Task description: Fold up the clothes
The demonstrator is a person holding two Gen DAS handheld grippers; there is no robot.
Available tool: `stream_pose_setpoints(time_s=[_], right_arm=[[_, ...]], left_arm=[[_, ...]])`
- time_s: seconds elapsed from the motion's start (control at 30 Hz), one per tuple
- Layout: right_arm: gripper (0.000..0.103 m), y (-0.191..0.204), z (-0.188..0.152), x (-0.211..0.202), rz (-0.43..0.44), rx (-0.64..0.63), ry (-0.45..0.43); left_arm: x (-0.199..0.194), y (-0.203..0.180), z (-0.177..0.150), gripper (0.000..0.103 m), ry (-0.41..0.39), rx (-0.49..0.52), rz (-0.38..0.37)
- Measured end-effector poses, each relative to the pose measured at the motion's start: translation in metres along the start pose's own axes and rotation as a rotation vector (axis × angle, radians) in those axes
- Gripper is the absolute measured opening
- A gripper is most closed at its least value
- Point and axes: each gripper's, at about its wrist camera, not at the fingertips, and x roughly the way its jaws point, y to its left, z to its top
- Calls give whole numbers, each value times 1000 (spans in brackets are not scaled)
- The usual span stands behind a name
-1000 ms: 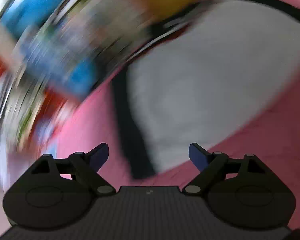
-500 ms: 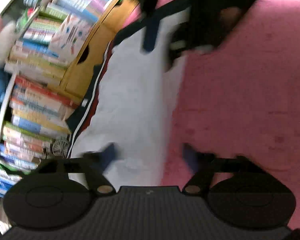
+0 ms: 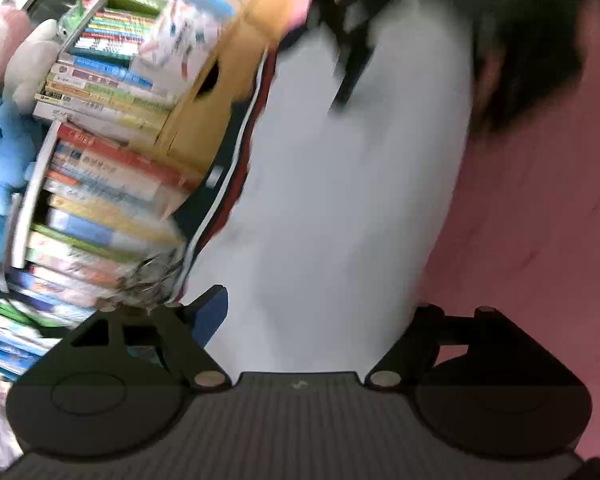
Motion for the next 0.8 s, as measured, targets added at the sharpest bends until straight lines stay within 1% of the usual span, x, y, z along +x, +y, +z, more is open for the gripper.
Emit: stream_pose_setpoints(time_s=[0.03, 0.07, 0.1, 0.13, 0.17, 0.2, 0.27, 0.3, 0.33, 0.37, 0.47, 0.57, 0.7, 0.8], right_arm=[[29, 1, -2, -2, 0, -30, -7], [22, 3, -6, -4, -4, -57, -12], [19, 5, -11, -5, -9, -78, -9], [13, 8, -17, -4, -16, -101, 3], [11, 10, -24, -4, -23, -124, 20], [10, 12, -31, -4, -29, -148, 37], [6, 14, -42, -5, -41, -176, 64], [6, 12, -45, -9, -50, -178, 68], [6, 9, -47, -14, -61, -179, 68], [5, 6, -49, -18, -72, -179, 69], [5, -3, -55, -40, -78, -149, 74], [5, 1, -63, -69, -18, -130, 87], [5, 18, -71, -98, 63, -142, 92], [5, 34, -75, -117, 118, -124, 115]], left_arm=[[7, 5, -9, 73, 27, -24, 20], [14, 13, -18, 56, 65, -58, 11], [21, 20, -27, 43, 105, -76, -1], [25, 23, -34, 41, 134, -71, -4], [28, 24, -42, 34, 158, -49, -3], [29, 22, -48, 27, 171, -4, -1], [27, 18, -58, 23, 182, 63, -8], [24, 20, -60, 19, 190, 59, -20], [21, 23, -62, 17, 203, 44, -32], [16, 28, -63, 14, 221, 8, -52], [-6, 39, -67, 13, 267, -117, -137], [-32, 30, -75, 13, 303, -192, -245], [-57, 4, -88, 13, 344, -200, -305], [-73, -7, -99, 13, 372, -241, -325]])
